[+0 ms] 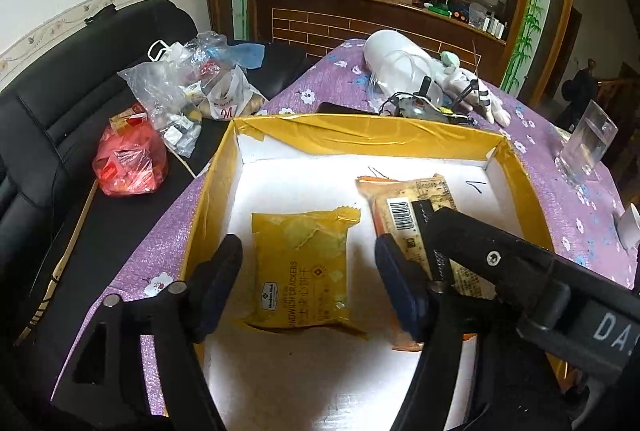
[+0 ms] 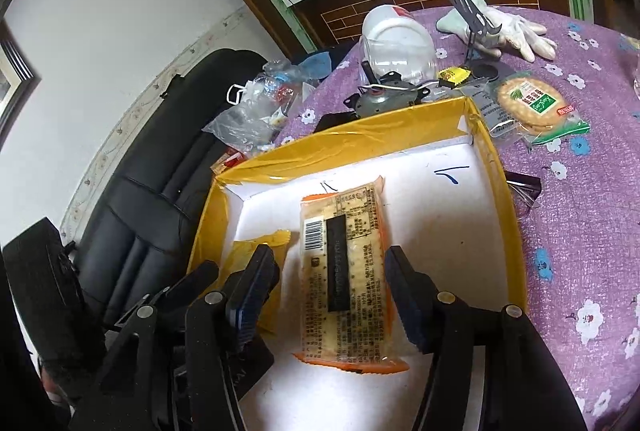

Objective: Organize snacks
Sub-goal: 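Open both tools to drop the packs into the box, then grasp a red candy packet with the left tool while the right tool grasps a clear biscuit pack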

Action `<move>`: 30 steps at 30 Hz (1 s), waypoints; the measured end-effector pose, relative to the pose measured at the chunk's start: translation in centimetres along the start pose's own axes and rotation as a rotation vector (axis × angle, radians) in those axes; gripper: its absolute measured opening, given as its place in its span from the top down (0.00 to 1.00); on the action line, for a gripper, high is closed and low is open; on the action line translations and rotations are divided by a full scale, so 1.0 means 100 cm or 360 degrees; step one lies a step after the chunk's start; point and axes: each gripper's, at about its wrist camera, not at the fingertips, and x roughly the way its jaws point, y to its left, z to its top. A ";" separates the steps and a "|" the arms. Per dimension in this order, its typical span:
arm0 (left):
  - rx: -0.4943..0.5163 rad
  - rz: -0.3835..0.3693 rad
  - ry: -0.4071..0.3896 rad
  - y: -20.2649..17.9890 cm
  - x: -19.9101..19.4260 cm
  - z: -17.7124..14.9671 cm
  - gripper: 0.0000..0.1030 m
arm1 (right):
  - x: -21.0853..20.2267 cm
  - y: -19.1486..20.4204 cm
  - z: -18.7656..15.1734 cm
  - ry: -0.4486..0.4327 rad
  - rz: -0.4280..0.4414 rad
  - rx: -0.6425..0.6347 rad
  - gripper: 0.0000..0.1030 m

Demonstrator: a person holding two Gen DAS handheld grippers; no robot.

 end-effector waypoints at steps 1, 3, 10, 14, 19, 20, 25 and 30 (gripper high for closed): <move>-0.0001 -0.0003 -0.0006 0.000 -0.001 0.001 0.31 | -0.002 0.001 0.000 -0.0004 0.0001 0.0001 0.41; -0.0004 -0.0004 -0.0012 0.000 -0.002 0.001 0.31 | -0.007 0.002 0.002 -0.0020 -0.0007 0.0003 0.40; -0.0018 -0.0042 -0.0034 0.000 -0.007 0.000 0.31 | -0.025 0.005 0.003 -0.0046 -0.0051 -0.0004 0.38; 0.0003 -0.0084 -0.0060 -0.005 -0.013 -0.003 0.31 | -0.039 0.004 -0.003 -0.0045 -0.0086 -0.0008 0.34; 0.0057 -0.0135 -0.0095 -0.015 -0.020 -0.006 0.30 | -0.064 -0.010 -0.014 -0.0030 -0.0079 0.0024 0.33; 0.0063 -0.0148 -0.0102 -0.016 -0.021 -0.006 0.30 | -0.070 -0.015 -0.017 -0.0030 -0.0064 0.0034 0.33; 0.0063 -0.0147 -0.0106 -0.016 -0.020 -0.006 0.29 | -0.108 -0.033 -0.030 -0.0067 0.0017 0.0087 0.33; 0.0048 -0.0231 -0.0071 -0.016 -0.016 -0.009 0.29 | -0.153 -0.061 -0.048 -0.0094 -0.0041 0.0069 0.33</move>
